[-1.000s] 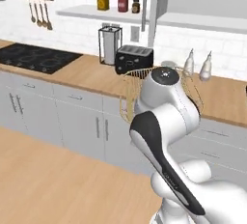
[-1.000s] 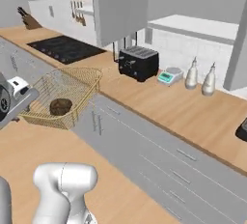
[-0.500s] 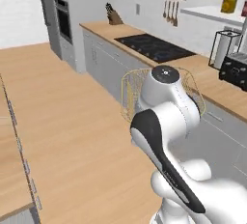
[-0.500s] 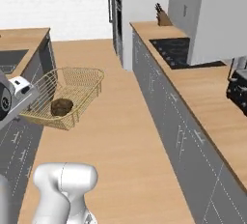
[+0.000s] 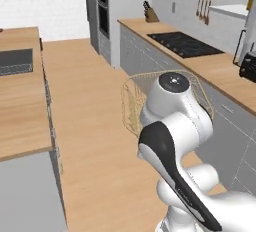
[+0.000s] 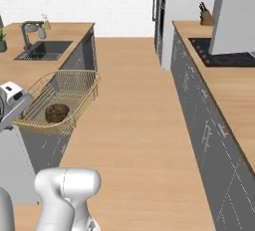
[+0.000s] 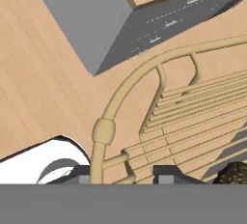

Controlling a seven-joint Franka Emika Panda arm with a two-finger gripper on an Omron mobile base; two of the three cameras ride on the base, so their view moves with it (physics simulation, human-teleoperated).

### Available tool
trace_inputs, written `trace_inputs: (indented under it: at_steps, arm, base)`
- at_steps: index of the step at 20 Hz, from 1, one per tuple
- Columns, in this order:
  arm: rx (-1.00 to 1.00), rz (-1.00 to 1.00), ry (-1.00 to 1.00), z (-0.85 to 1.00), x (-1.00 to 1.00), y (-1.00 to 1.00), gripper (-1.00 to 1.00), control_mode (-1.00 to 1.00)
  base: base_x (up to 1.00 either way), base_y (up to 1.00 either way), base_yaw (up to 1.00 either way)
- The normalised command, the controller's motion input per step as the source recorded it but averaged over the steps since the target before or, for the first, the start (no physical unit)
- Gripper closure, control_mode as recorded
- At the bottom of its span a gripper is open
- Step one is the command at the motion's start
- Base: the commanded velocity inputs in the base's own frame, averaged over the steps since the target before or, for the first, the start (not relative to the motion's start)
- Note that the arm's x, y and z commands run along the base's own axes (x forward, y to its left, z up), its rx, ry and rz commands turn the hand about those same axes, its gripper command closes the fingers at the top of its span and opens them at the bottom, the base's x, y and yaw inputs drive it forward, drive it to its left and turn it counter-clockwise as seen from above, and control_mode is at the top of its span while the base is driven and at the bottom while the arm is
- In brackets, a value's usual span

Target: Open the cabinet, pick up the bread from the cabinet and place it in the basket. Then move the basket to the dining counter.

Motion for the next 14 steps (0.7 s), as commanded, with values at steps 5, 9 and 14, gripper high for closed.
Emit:
trace_inputs:
  at_steps: [5,9,14]
  arm:
    - [0.00,0.00,0.00,0.00,0.00,0.00,1.00,1.00]
    - [0.00,0.00,0.00,0.00,0.00,0.00,1.00,1.00]
    - [0.00,0.00,0.00,0.00,0.00,0.00,1.00,1.00]
  base:
    - [-0.10,0.96,0.00]
    - [0.00,1.00,0.00]
    - [0.00,1.00,0.00]
